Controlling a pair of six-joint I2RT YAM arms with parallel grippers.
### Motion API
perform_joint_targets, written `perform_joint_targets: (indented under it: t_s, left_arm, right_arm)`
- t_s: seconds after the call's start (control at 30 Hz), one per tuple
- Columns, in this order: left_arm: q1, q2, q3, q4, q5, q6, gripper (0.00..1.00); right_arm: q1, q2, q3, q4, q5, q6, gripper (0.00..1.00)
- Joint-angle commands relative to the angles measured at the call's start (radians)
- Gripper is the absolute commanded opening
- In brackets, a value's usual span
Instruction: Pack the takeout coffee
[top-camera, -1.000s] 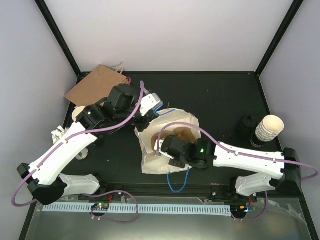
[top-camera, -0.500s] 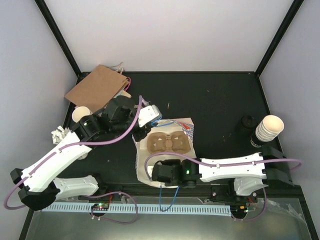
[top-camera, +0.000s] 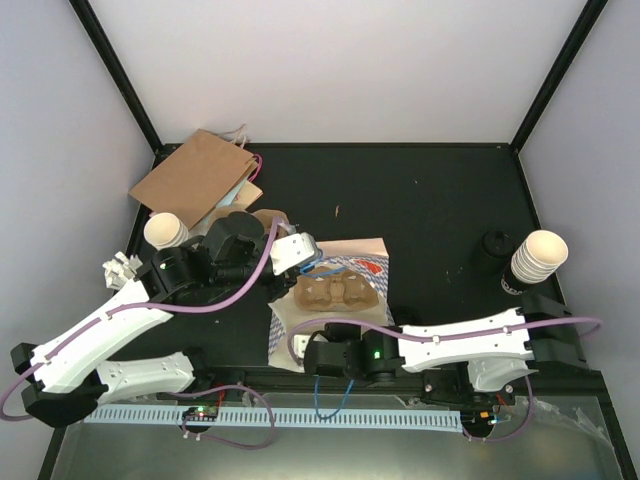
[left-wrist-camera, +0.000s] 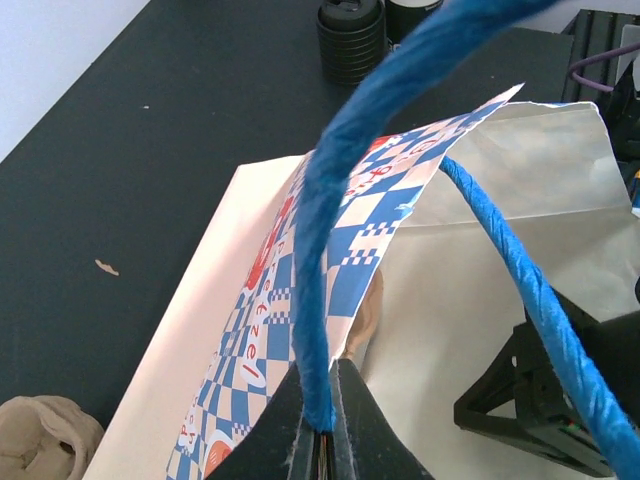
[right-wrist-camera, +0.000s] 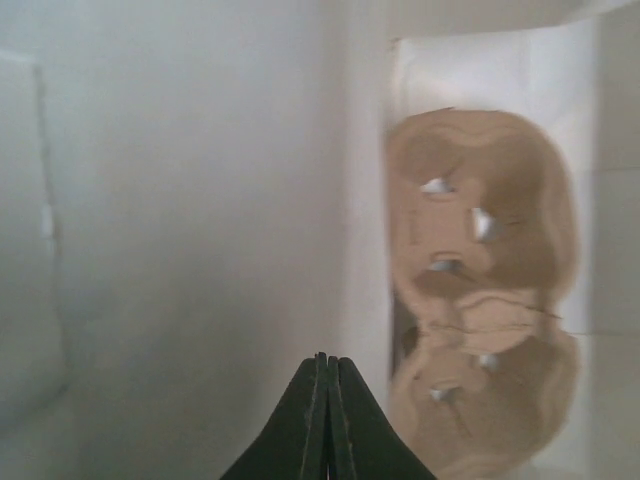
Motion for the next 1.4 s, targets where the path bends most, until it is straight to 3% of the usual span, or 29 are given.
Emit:
perform_joint_targets:
  t_s: [0.0, 0.4, 0.97, 1.37]
  left_arm:
    - [-0.018, -0.008, -0.003, 0.017, 0.002, -0.012, 0.02]
    - [-0.037, -0.003, -0.007, 0.022, 0.015, -0.014, 0.02]
    - [-0.053, -0.01, -0.016, 0.024, 0.033, -0.023, 0.02]
    - [-0.054, -0.018, -0.004, 0.035, 0.08, -0.05, 0.02]
  right_arm:
    - [0.003, -0.074, 0.005, 0.031, 0.127, 0.011, 0.01]
    - [-0.093, -0.078, 0.009, 0.033, 0.148, -0.042, 0.01]
    - [-0.256, 0.088, 0.025, 0.112, 0.08, -0.092, 0.01]
    - [-0.298, 0.235, 0.004, 0.188, 0.033, -0.125, 0.01]
